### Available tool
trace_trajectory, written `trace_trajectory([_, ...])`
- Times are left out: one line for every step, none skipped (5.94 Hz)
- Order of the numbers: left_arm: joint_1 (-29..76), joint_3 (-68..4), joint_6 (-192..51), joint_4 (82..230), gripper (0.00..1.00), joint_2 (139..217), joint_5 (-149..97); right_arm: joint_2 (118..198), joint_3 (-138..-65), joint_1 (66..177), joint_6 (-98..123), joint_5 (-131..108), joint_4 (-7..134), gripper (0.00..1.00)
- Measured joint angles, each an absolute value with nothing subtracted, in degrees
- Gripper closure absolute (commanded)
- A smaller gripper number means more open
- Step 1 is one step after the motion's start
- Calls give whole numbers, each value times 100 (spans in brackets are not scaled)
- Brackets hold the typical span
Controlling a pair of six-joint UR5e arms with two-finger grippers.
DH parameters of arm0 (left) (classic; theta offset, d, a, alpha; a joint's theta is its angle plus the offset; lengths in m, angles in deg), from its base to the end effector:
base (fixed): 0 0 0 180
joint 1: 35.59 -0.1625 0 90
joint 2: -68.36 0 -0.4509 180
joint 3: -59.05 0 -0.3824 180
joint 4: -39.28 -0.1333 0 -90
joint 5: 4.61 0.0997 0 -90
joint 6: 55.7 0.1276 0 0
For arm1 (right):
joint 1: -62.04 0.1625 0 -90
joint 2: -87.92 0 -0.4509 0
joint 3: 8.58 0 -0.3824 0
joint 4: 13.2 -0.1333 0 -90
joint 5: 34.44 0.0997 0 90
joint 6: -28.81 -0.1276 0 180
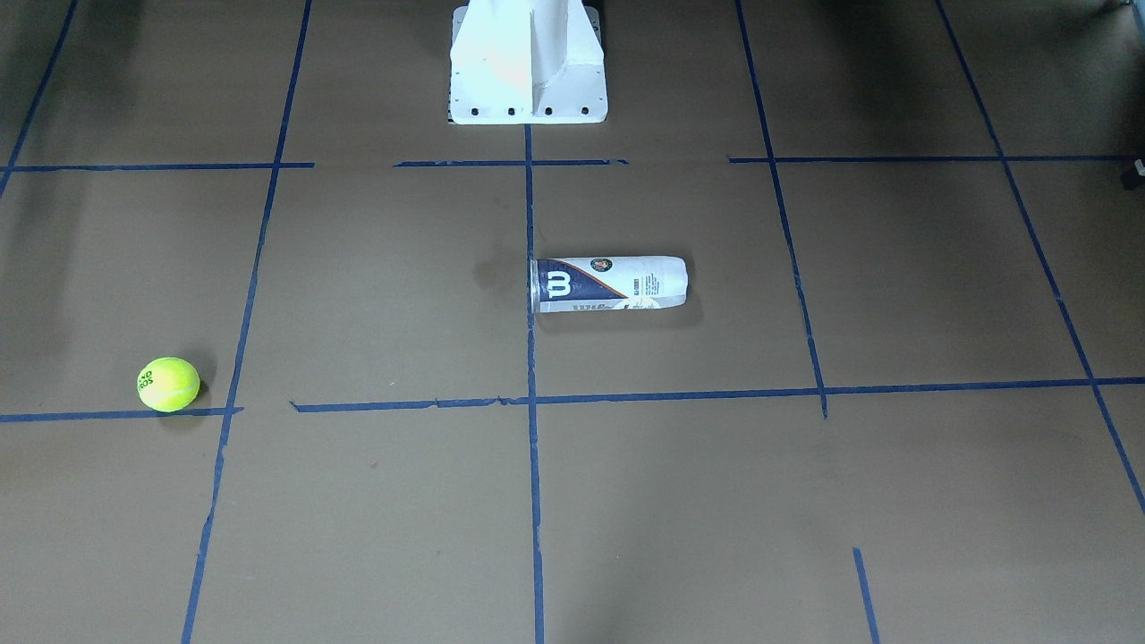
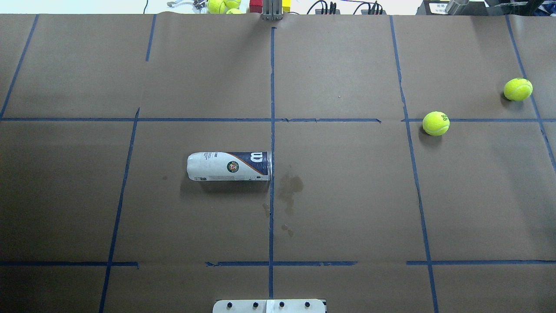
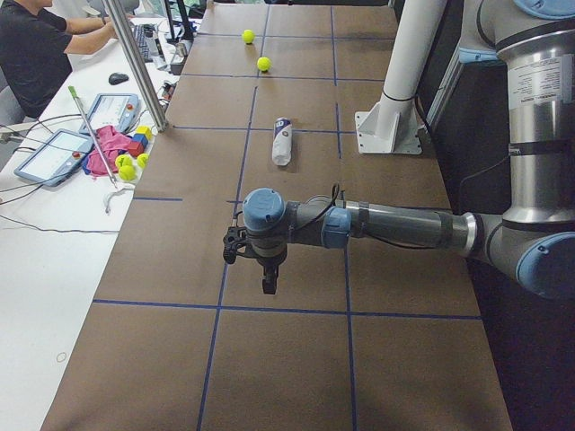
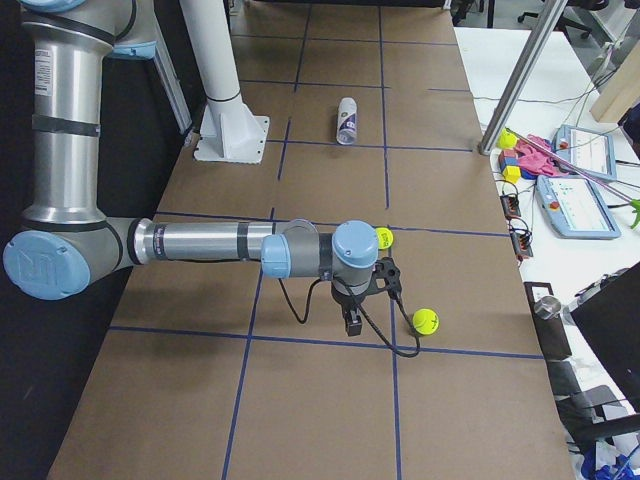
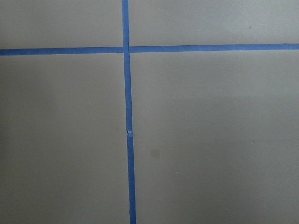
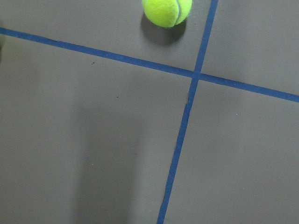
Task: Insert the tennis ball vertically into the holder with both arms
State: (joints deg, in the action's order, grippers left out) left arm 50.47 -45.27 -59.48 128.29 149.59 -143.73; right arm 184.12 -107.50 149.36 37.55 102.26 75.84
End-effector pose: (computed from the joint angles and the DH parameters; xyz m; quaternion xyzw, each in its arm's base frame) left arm -0.0080 -0.4194 0.6465 0.0081 0.4168 0.0178 0.9088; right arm 0.0199 -0.4398 0.6735 0.0504 -0.3940 -0.1040 0.9118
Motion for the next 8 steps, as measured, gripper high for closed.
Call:
trace_trajectory([5046,-4533,-5951,12828,0,14963,-14379,18409,-10743,14933,3761,10300,7578,0])
trace_trajectory([5046,-4536,-5949,12825,0,14963,-14427,18408,-10737,14928,3766,10332,7575,0])
trace_trajectory([5046,-4534,-5948,12823,0,14960,-14496,18407,-10737,14925,3771,10342,7572,0])
trace_trajectory([5046,-4530,-5950,12825,0,14958,-14525,18409,-10733,14923,3778,10345,7568,0])
trace_trajectory([5042,-4529,-5947,12870,0,14968,-14536,18425,-10724,14922,3797,10346,7566,0])
trace_trajectory([5035,-4506,-5939,13083,0,14984,-14543,18442,-10715,14922,3822,10342,7566,0])
trace_trajectory([4917,-4493,-5955,13463,0,14993,-14646,18447,-10714,14922,3831,10338,7563,0])
trace_trajectory([4625,-4509,-6032,13794,0,15045,-14785,18450,-10703,14898,3826,10343,7466,0])
